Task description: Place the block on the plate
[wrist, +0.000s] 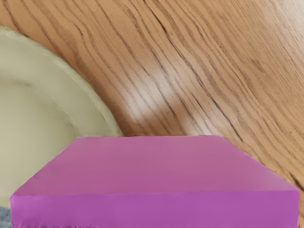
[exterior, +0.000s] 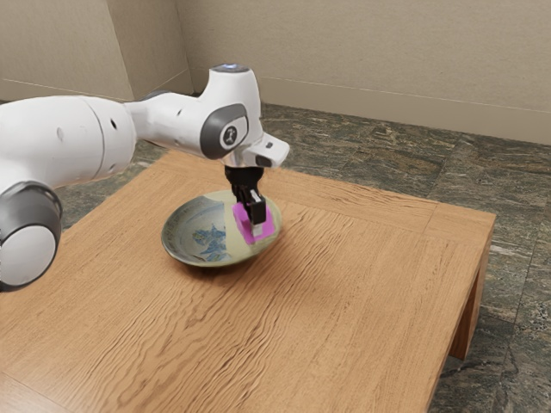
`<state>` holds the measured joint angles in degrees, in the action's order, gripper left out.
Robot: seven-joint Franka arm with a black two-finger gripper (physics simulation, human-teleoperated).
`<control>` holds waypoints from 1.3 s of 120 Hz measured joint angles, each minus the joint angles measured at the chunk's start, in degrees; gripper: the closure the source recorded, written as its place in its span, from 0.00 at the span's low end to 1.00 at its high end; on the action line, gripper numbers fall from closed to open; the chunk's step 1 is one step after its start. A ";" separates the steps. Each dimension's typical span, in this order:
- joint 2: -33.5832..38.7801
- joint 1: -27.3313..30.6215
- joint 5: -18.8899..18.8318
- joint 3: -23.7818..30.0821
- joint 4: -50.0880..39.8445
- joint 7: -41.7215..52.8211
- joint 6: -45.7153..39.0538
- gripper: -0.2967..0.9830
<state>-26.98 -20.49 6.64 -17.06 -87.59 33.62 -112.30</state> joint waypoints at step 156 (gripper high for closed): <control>-16.70 11.49 1.48 -0.03 13.70 0.25 2.42 0.45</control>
<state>-43.68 -9.00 8.12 -17.09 -73.89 33.87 -109.88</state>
